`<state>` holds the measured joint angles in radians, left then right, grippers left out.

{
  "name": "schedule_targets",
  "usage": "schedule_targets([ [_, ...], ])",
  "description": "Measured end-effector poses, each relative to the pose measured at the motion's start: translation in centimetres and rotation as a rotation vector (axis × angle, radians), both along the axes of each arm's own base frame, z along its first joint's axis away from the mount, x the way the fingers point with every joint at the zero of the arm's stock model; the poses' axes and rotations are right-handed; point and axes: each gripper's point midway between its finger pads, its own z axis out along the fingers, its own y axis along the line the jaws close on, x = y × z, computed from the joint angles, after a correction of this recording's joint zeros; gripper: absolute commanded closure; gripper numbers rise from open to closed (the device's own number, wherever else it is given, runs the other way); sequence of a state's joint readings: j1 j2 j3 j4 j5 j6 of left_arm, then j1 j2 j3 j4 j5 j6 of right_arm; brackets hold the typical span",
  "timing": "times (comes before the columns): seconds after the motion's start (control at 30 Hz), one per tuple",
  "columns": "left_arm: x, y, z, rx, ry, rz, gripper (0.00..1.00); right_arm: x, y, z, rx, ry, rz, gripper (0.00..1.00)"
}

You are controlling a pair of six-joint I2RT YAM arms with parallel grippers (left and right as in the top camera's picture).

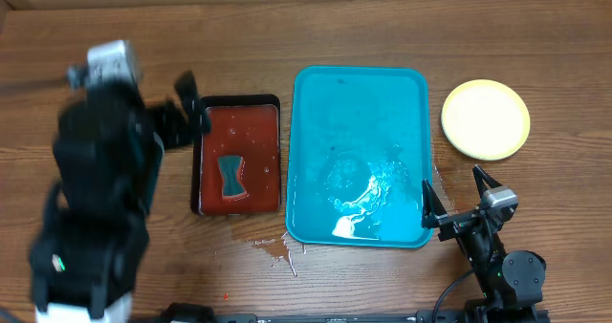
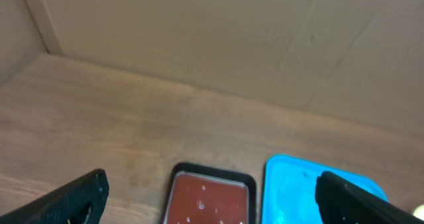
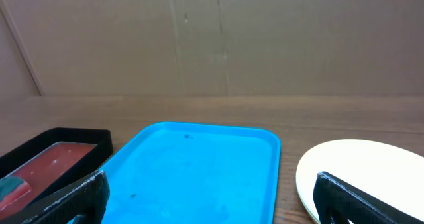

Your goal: Clean dirty plates on tray and stack at the side

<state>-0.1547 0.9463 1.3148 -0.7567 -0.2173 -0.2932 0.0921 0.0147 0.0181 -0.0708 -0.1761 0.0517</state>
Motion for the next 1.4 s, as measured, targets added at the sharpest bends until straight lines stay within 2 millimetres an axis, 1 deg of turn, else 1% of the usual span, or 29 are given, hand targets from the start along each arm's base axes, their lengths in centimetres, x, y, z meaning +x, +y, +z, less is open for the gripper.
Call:
schedule_targets([
  [0.03, -0.4, 0.2, -0.8, 0.002, -0.024, 0.003, 0.00, 0.0, 0.0, 0.0, 0.000, 0.000, 0.000, 0.00],
  [0.2, -2.5, 1.1, -6.8, 0.002, -0.063, 0.024, 0.00, 0.0, 0.0, 0.0, 0.000, 0.000, 0.000, 0.00],
  [0.27, -3.3, 1.6, -8.4, -0.001, -0.094, 0.039, 0.00, 0.0, 0.0, 0.0, 0.000, 0.000, 0.000, 0.00],
  [0.33, -4.2, 2.2, -9.3, -0.005, -0.140, 0.059, 0.00, 0.0, 0.0, 0.0, 0.000, 0.000, 0.000, 0.00],
  [0.43, -5.4, 3.1, -9.9, -0.016, -0.254, 0.088, 0.00, 0.0, 0.0, 0.0, 0.000, 0.000, 0.000, 0.00],
  [0.5, -6.1, 3.3, -10.6, -0.021, -0.312, 0.095, 0.00, 0.0, 0.0, 0.0, 0.000, 0.000, 0.000, 0.00],
  [0.57, -6.6, 3.3, -11.7, -0.026, -0.363, 0.094, 0.00, 0.0, 0.0, 0.0, 0.000, 0.000, 0.000, 0.00],
  [0.73, -6.7, 3.3, -14.8, -0.033, -0.418, 0.091, 0.00, 0.0, 0.0, 0.0, 0.000, 0.000, 0.000, 0.00],
  [0.9, -5.8, 2.8, -17.0, -0.041, -0.463, 0.066, 0.00, 0.0, 0.0, 0.0, 0.000, 0.000, 0.000, 0.00],
  [1.0, -5.3, 2.5, -19.7, -0.039, -0.406, 0.054, 0.00, 0.0, 0.0, 0.0, 0.000, 0.000, 0.000, 0.00],
  [1.03, -5.3, 2.5, -20.3, -0.038, -0.391, 0.050, 0.00, 0.0, 0.0, 0.0, 0.000, 0.000, 0.000, 0.00],
  [1.13, -5.3, 2.4, -20.7, -0.037, -0.372, 0.046, 0.00, 0.0, 0.0, 0.0, 0.000, 0.000, 0.000, 0.00],
  [1.23, -5.3, 2.4, -22.1, -0.033, -0.316, 0.045, 0.00, 0.0, 0.0, 0.0, 0.000, 0.000, 0.000, 0.00],
  [1.4, -5.3, 2.3, -22.1, -0.034, -0.315, 0.043, 0.00, 0.0, 0.0, 0.0, 0.000, 0.000, 0.000, 0.00],
])
